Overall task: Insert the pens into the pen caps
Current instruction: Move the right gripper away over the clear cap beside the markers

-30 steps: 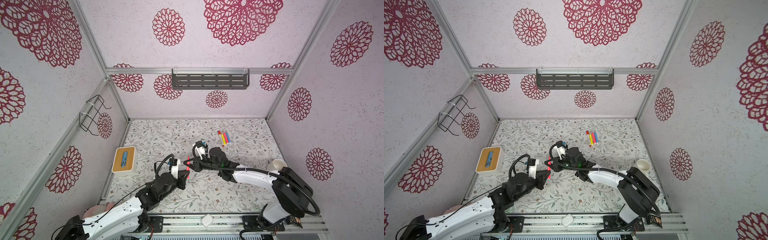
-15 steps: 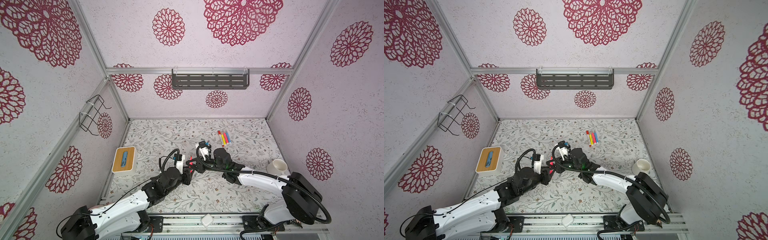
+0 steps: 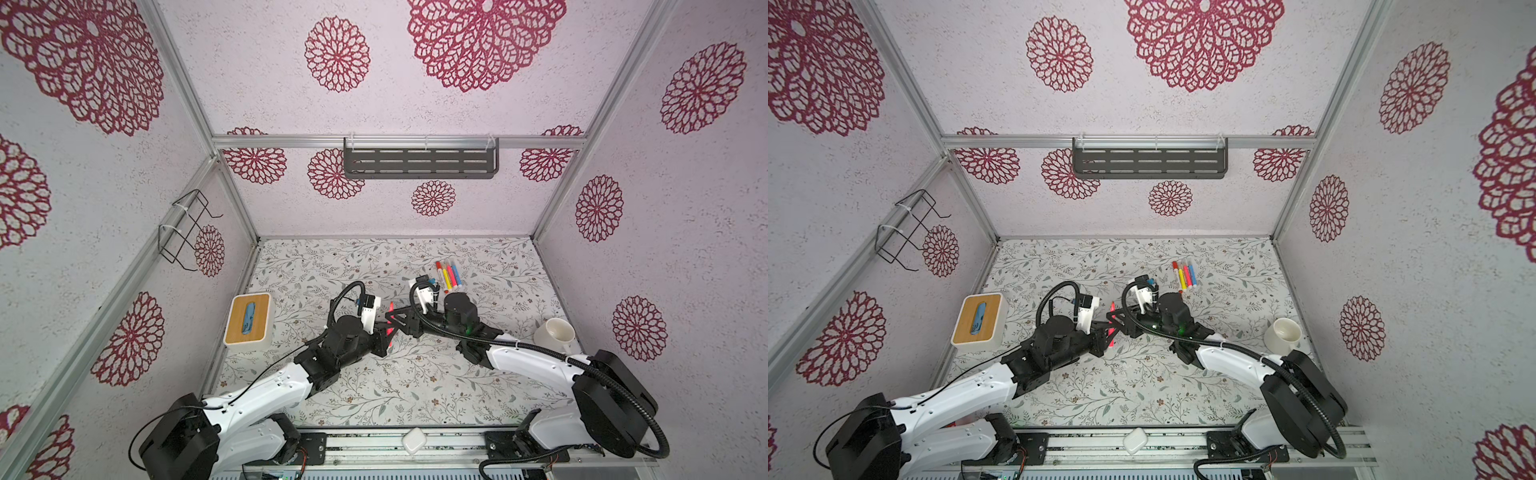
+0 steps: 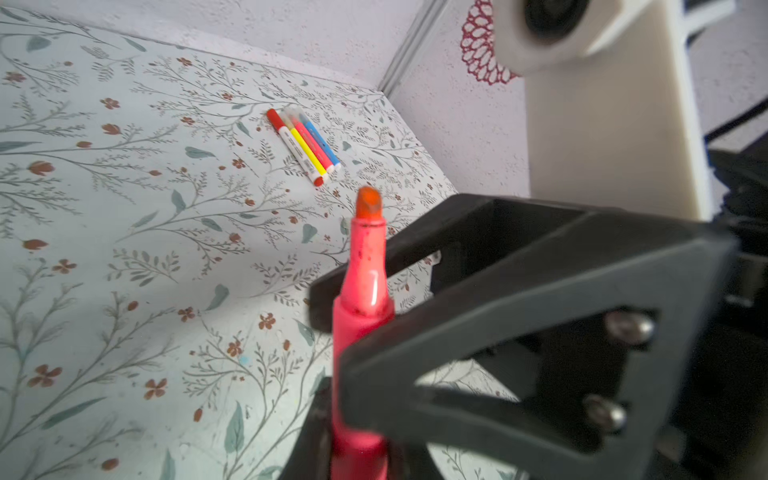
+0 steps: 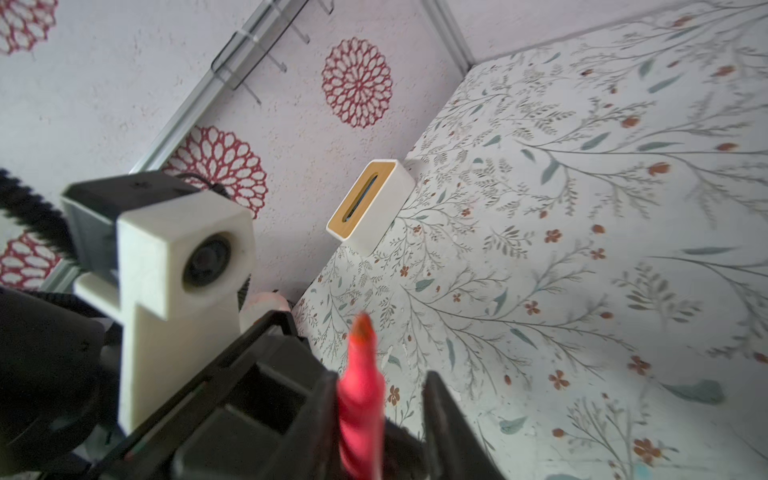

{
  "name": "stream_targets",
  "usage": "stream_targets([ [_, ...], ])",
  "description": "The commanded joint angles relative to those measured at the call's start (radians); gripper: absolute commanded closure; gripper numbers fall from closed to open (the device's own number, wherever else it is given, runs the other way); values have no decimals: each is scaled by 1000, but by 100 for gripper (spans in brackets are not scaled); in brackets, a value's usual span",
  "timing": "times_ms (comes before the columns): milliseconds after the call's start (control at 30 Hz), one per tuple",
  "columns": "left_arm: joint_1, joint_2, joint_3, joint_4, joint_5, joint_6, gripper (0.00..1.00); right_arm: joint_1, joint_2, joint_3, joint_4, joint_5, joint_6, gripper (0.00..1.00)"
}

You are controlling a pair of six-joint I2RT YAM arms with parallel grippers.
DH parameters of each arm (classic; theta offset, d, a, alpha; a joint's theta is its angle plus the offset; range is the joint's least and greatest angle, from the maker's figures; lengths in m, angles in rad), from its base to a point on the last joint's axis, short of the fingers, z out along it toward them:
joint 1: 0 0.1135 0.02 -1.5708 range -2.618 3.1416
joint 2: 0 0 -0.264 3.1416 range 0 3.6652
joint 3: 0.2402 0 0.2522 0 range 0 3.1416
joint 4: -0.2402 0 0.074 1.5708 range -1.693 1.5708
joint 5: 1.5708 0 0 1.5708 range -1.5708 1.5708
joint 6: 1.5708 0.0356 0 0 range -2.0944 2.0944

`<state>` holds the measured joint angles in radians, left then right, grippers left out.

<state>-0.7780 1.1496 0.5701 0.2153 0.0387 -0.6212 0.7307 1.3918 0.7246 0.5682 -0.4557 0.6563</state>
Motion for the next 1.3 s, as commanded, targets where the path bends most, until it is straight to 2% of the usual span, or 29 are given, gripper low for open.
stream_targets([
  [0,43,43,48,-4,-11,13,100,-122,-81,-19,24,-12,4,39],
  [67,57,73,57,1,-4,15,100,-182,-124,-3,-66,16,-33,37],
  [167,78,115,58,33,13,13,100,-251,-134,100,-382,169,-167,37],
  [233,84,151,63,57,31,15,100,-289,-73,186,-569,249,-227,36],
  [367,80,198,54,86,76,-2,100,-329,56,274,-717,313,-294,36],
  [467,72,190,-10,157,85,-31,100,-340,143,314,-760,413,-340,33],
  [667,4,172,-84,158,88,-36,100,-390,332,471,-889,476,-394,33],
  [867,-36,119,-120,152,47,-26,100,-442,414,519,-900,415,-409,34],
  [1267,-36,139,-101,180,92,-25,100,-456,454,453,-850,317,-417,36],
])
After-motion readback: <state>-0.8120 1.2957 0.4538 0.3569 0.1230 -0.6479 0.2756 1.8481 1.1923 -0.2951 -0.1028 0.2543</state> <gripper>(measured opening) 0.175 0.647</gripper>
